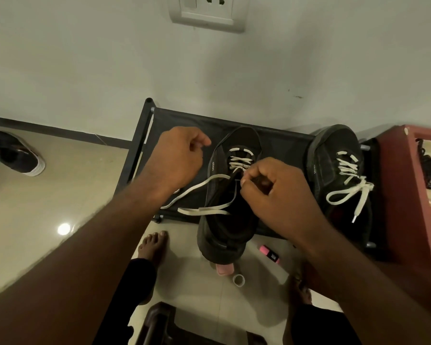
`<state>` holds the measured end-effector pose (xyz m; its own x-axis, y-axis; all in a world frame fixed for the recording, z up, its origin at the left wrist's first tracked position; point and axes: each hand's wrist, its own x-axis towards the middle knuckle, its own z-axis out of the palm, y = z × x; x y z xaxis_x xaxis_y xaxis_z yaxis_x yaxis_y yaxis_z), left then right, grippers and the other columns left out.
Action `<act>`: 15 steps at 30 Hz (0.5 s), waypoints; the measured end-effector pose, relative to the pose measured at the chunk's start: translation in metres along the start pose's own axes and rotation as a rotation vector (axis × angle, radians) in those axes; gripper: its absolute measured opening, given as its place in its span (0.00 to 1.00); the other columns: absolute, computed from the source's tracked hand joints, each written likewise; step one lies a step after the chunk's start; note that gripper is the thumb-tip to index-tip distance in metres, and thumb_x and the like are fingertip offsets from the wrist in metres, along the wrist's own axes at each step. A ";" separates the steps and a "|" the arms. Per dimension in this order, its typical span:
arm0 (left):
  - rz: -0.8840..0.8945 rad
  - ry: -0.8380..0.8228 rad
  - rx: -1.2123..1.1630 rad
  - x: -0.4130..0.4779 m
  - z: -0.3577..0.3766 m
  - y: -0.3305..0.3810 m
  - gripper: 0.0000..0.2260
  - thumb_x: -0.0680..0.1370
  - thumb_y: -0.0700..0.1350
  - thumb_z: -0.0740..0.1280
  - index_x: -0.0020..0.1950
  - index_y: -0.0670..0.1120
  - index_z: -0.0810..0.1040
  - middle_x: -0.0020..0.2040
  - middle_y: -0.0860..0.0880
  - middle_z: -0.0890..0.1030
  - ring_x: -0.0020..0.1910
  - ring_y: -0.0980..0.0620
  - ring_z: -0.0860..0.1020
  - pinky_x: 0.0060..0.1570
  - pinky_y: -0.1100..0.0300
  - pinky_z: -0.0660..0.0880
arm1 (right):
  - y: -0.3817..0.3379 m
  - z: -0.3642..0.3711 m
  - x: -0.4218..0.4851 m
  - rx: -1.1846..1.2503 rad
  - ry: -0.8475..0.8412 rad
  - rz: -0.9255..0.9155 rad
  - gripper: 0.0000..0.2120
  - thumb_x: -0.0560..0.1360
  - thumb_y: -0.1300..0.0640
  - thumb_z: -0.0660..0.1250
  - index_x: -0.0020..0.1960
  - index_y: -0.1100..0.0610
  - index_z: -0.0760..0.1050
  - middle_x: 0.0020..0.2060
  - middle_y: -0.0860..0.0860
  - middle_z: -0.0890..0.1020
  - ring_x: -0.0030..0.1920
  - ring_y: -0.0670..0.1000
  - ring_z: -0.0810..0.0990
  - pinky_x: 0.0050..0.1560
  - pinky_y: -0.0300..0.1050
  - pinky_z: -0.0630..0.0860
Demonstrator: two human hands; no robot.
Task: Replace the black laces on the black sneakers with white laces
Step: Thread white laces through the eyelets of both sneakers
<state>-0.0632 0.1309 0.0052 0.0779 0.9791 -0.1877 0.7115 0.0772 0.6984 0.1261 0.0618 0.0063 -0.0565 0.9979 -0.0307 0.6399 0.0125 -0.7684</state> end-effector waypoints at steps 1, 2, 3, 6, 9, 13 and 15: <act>0.008 0.002 -0.063 -0.001 0.001 0.002 0.11 0.81 0.37 0.63 0.52 0.50 0.82 0.47 0.56 0.81 0.44 0.62 0.78 0.39 0.79 0.70 | -0.002 -0.003 -0.002 -0.014 0.015 -0.035 0.03 0.73 0.56 0.70 0.41 0.54 0.80 0.37 0.44 0.80 0.35 0.44 0.78 0.37 0.38 0.73; 0.007 0.001 -0.129 -0.002 0.002 0.005 0.10 0.80 0.38 0.64 0.49 0.52 0.81 0.45 0.56 0.82 0.42 0.61 0.80 0.39 0.75 0.71 | -0.004 -0.006 -0.004 -0.022 0.022 -0.057 0.04 0.73 0.56 0.69 0.40 0.54 0.80 0.35 0.44 0.80 0.34 0.44 0.77 0.35 0.36 0.72; -0.005 -0.002 -0.193 -0.002 0.003 0.007 0.10 0.80 0.38 0.64 0.47 0.52 0.80 0.44 0.55 0.82 0.40 0.60 0.81 0.38 0.72 0.72 | -0.006 -0.008 -0.005 -0.011 0.010 -0.062 0.05 0.73 0.55 0.69 0.40 0.53 0.80 0.33 0.44 0.80 0.32 0.44 0.78 0.34 0.34 0.71; -0.062 0.015 -0.356 -0.003 0.006 0.017 0.10 0.80 0.36 0.62 0.48 0.49 0.80 0.43 0.51 0.83 0.34 0.60 0.80 0.31 0.72 0.72 | -0.012 -0.009 -0.009 0.078 -0.180 -0.017 0.06 0.76 0.55 0.68 0.40 0.50 0.79 0.31 0.44 0.81 0.33 0.43 0.80 0.33 0.33 0.74; -0.060 -0.015 -0.429 -0.004 0.011 0.025 0.10 0.79 0.36 0.62 0.47 0.49 0.80 0.42 0.50 0.84 0.31 0.60 0.78 0.29 0.71 0.71 | -0.015 -0.003 -0.014 0.015 -0.387 -0.027 0.09 0.81 0.50 0.63 0.43 0.48 0.76 0.30 0.43 0.77 0.32 0.42 0.78 0.33 0.33 0.71; -0.047 -0.113 -0.475 -0.006 0.020 0.025 0.08 0.79 0.36 0.64 0.51 0.44 0.81 0.41 0.48 0.84 0.28 0.59 0.75 0.30 0.70 0.71 | -0.016 0.006 -0.013 0.039 -0.502 0.009 0.07 0.83 0.50 0.60 0.51 0.50 0.75 0.35 0.45 0.78 0.35 0.40 0.78 0.36 0.35 0.73; -0.034 -0.150 -0.476 -0.005 0.022 0.023 0.08 0.79 0.36 0.64 0.52 0.44 0.82 0.40 0.48 0.84 0.28 0.59 0.74 0.32 0.69 0.73 | -0.013 0.006 -0.009 0.054 -0.538 0.036 0.05 0.81 0.52 0.64 0.56 0.49 0.74 0.42 0.45 0.82 0.42 0.40 0.81 0.43 0.39 0.79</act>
<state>-0.0319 0.1239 0.0072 0.1842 0.9395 -0.2888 0.3209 0.2203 0.9212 0.1136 0.0523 0.0129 -0.4290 0.8242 -0.3698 0.6090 -0.0385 -0.7923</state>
